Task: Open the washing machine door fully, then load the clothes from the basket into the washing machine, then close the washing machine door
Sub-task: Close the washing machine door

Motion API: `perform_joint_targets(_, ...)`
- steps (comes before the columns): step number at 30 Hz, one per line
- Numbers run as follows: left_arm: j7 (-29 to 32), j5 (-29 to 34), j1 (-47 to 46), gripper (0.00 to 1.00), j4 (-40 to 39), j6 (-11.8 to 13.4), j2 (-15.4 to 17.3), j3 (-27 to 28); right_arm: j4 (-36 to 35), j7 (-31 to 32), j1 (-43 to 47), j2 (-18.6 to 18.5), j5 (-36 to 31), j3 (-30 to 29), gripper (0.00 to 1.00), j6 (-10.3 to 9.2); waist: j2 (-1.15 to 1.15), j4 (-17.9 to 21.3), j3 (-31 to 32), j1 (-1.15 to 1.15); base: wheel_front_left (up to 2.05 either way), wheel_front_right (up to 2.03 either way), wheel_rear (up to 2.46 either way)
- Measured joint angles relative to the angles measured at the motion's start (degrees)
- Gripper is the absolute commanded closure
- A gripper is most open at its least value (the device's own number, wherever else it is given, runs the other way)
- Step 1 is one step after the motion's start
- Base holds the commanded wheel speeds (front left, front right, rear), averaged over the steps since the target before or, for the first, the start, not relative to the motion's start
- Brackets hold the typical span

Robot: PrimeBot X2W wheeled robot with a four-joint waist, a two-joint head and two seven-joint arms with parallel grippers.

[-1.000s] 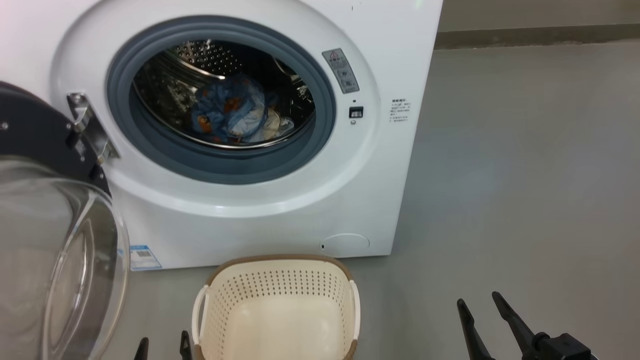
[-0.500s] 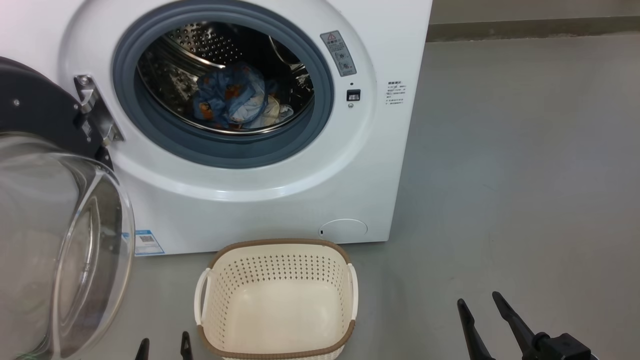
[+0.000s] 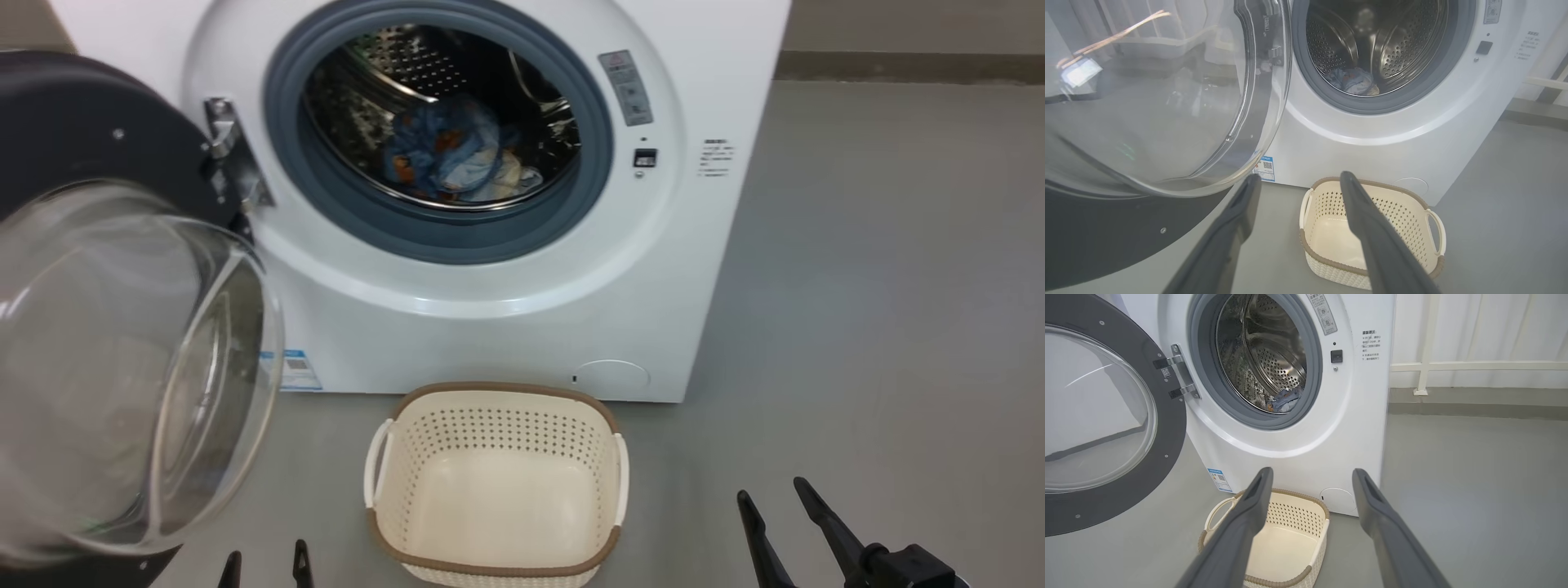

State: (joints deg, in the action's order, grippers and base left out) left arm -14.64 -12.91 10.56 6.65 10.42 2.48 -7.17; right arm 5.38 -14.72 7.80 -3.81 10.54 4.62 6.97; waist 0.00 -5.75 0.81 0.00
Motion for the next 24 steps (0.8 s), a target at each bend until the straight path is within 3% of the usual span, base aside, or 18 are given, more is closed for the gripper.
perform_joint_targets(24,0.00,0.16,0.30,0.00,-0.40,0.93,0.11,0.58,1.13,0.00,-2.31,-1.60,0.20,6.02,0.00,0.00,0.00,-19.66,1.91,0.00,0.00,0.00,0.00)
